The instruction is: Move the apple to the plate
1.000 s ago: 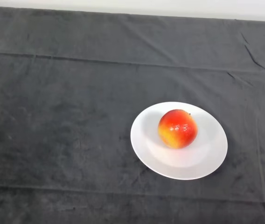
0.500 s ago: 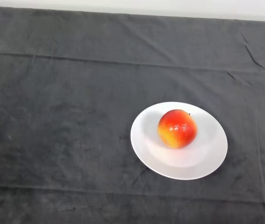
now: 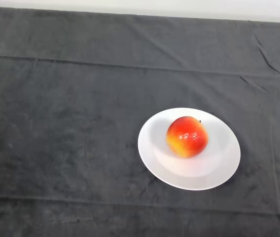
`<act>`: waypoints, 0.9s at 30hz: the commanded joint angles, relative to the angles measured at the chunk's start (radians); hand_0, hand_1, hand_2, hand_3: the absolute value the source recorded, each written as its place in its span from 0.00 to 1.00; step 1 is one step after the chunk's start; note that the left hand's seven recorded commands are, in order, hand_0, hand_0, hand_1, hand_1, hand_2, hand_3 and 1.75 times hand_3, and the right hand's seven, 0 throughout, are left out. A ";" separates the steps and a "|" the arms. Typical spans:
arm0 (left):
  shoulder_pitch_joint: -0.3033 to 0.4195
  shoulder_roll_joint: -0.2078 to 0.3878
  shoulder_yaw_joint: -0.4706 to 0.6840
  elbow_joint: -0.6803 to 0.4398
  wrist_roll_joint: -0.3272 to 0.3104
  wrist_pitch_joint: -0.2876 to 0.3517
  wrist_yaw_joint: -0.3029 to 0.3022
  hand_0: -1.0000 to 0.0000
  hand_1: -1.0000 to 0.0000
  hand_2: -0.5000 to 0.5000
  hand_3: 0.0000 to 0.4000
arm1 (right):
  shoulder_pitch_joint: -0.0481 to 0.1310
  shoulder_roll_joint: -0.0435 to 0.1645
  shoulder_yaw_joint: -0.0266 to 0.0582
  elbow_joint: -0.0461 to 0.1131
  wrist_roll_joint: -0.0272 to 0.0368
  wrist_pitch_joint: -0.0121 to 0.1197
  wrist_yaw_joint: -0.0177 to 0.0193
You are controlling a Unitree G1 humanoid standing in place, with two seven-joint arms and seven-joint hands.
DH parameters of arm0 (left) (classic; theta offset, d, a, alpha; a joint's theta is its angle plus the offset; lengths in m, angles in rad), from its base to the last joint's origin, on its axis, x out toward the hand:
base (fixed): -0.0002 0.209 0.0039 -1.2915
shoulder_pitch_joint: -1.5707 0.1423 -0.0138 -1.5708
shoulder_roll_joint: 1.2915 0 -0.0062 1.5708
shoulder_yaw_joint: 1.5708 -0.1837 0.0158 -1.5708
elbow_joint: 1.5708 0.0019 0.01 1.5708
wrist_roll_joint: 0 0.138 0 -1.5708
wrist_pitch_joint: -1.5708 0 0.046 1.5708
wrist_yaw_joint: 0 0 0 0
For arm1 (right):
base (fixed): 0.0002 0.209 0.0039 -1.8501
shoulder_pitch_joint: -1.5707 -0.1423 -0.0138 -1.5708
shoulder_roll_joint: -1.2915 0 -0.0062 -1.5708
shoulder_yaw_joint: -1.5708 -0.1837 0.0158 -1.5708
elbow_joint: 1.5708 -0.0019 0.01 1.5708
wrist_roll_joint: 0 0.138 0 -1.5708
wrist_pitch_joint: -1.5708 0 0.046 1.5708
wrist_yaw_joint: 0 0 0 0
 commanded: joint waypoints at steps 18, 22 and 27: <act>-0.042 -0.029 0.052 0.011 0.026 -0.005 -0.029 1.00 1.00 0.50 0.00 | 0.102 0.078 -0.0030 0.096 0.0148 0.086 -0.0008; -0.040 -0.032 0.055 0.005 0.030 -0.003 -0.029 1.00 1.00 0.50 0.00 | 0.102 0.078 -0.0030 0.096 0.0148 0.086 -0.0008; -0.038 -0.035 0.061 0.006 0.032 -0.007 -0.035 1.00 1.00 0.50 0.00 | 0.102 0.078 -0.0029 0.095 0.0148 0.086 -0.0009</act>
